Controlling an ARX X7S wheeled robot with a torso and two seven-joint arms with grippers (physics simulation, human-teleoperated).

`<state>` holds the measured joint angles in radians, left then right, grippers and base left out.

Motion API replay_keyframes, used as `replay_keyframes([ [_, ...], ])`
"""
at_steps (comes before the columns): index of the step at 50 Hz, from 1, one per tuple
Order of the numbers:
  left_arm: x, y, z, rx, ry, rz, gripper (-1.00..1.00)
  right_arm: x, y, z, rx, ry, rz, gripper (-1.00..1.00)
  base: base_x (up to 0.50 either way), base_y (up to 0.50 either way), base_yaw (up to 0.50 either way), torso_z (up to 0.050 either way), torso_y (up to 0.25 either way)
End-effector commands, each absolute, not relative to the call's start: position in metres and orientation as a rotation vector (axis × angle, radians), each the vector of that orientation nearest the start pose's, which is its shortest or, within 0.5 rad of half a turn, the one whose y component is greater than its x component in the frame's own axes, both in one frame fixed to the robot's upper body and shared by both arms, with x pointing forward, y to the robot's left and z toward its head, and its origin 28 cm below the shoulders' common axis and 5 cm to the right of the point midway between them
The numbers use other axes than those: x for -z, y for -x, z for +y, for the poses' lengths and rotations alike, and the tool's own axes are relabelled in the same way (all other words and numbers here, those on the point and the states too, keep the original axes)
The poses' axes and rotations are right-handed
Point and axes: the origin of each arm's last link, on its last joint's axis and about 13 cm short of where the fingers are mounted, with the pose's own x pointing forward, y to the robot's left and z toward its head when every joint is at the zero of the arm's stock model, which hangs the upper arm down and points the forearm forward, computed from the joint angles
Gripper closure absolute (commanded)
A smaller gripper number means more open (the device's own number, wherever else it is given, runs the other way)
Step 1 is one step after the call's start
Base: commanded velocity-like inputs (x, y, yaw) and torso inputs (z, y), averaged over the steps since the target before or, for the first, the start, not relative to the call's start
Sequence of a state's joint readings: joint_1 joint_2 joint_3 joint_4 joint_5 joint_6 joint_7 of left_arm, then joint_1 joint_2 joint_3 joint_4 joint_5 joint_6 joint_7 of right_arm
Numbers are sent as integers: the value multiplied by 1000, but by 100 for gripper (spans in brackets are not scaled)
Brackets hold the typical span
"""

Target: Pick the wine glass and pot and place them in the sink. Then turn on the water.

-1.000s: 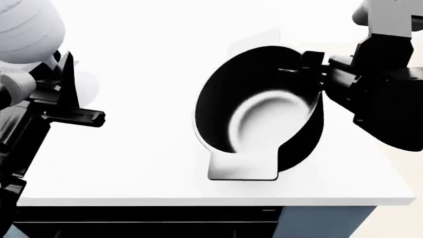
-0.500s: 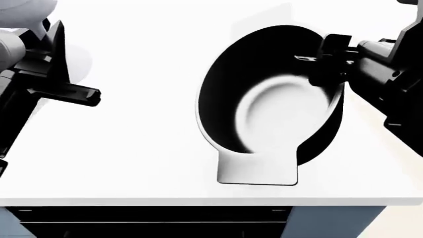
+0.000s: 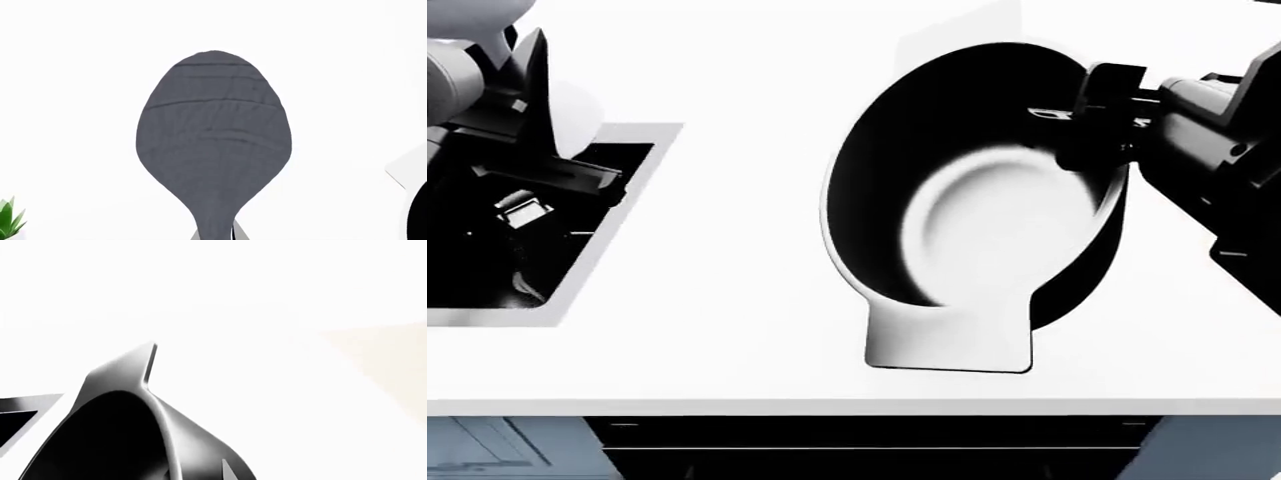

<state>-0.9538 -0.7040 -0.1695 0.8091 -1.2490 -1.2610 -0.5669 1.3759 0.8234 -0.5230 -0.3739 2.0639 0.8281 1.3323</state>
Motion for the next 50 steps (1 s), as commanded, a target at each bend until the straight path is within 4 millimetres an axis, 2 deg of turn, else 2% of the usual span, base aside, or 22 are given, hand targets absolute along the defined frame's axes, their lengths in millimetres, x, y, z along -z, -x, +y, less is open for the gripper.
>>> replay_keyframes([
  [1, -311, -192, 272, 58, -227, -391, 100, -373, -210, -133, 46, -173, -35, 100, 1, 500, 0, 0, 0],
  [50, -315, -190, 274, 49, -240, -396, 100, -372, -214, -131, 47, -173, -37, 100, 0, 500, 0, 1, 6],
])
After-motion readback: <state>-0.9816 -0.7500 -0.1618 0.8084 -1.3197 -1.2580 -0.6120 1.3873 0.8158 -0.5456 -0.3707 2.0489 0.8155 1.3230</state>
